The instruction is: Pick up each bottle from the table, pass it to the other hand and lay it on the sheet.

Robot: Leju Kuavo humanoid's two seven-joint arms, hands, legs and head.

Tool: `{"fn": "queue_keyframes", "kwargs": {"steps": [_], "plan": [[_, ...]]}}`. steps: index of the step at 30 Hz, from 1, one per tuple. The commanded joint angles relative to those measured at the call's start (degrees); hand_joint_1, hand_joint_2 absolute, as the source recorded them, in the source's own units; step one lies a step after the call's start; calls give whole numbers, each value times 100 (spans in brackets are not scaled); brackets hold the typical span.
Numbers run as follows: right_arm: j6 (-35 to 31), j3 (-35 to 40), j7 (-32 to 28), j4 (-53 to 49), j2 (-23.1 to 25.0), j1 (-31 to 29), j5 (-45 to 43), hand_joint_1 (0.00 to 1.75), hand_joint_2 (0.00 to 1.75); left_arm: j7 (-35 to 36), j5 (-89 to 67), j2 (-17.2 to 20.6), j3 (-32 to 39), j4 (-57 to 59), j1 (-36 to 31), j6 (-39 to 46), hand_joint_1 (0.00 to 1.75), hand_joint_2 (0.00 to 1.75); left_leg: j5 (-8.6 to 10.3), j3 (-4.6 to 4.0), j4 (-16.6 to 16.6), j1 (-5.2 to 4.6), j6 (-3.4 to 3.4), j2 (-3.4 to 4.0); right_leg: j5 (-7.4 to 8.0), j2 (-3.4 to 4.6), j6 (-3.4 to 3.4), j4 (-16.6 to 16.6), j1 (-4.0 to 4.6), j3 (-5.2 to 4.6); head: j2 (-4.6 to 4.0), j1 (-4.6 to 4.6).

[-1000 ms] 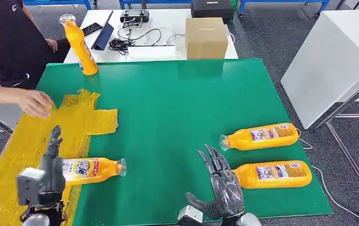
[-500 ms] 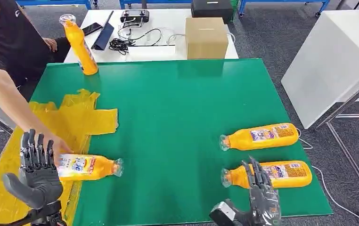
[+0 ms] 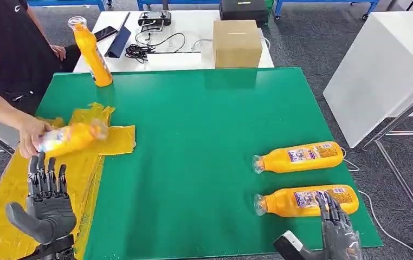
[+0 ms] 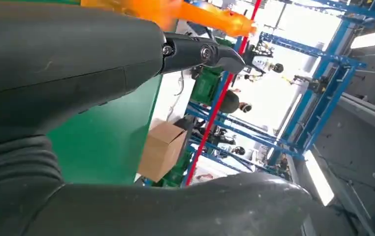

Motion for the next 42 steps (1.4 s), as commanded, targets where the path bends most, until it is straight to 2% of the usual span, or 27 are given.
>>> {"fn": "queue_keyframes", "kwargs": {"steps": [1, 3, 7, 16, 23, 29, 37, 42], "plan": [[242, -1046, -172, 26, 492, 239, 2, 0, 175, 55, 17, -66, 80, 117, -33, -41, 0, 0, 0, 7, -4, 1, -5, -4, -1, -7, 0, -6, 1, 10, 0, -2], [318, -1092, -166, 44, 545, 211, 55, 0, 175, 60, 20, -66, 77, 125, -42, -47, 0, 0, -3, 12, -4, 3, -6, -3, -2, -7, -1, -9, 3, 15, 0, 0], [986, -1704, -409, 261, 682, 115, 90, 0, 175, 124, 99, -47, 60, 204, -95, -95, 0, 0, -1, 15, -6, 4, -7, -4, -1, -7, -2, -11, 3, 13, 0, -2], [1194, -1872, -465, 283, 765, 78, 243, 0, 175, 138, 131, -51, 68, 219, -107, -106, 0, 0, -1, 18, -8, 3, -5, -1, 0, -5, -1, -14, 3, 19, 0, 0], [1616, -2115, -561, 689, 489, -355, 440, 0, 175, 171, 204, -13, 37, 327, -220, -128, 0, 0, 1, 21, -11, 5, -5, 9, 6, 4, 0, -19, 4, 21, 0, -2], [1906, -1962, -522, 1156, 180, -813, 597, 0, 175, 186, 260, 26, -19, 407, -324, -147, 0, 0, 1, 24, -11, 6, -4, 14, 9, 10, 1, -21, 5, 23, 0, -2], [1955, -1125, -325, 1550, -141, -1441, 814, 0, 175, 230, 305, 52, -41, 457, -367, -152, 0, 0, 0, 24, -10, 6, -5, 21, 9, 17, -1, -18, 6, 23, 0, 0], [1986, -1079, -301, 1557, -152, -1481, 815, 0, 175, 232, 308, 50, -39, 447, -366, -151, 0, 0, -1, 29, -11, 6, -7, 18, 8, 14, 0, -21, 5, 28, 0, -2]]}}
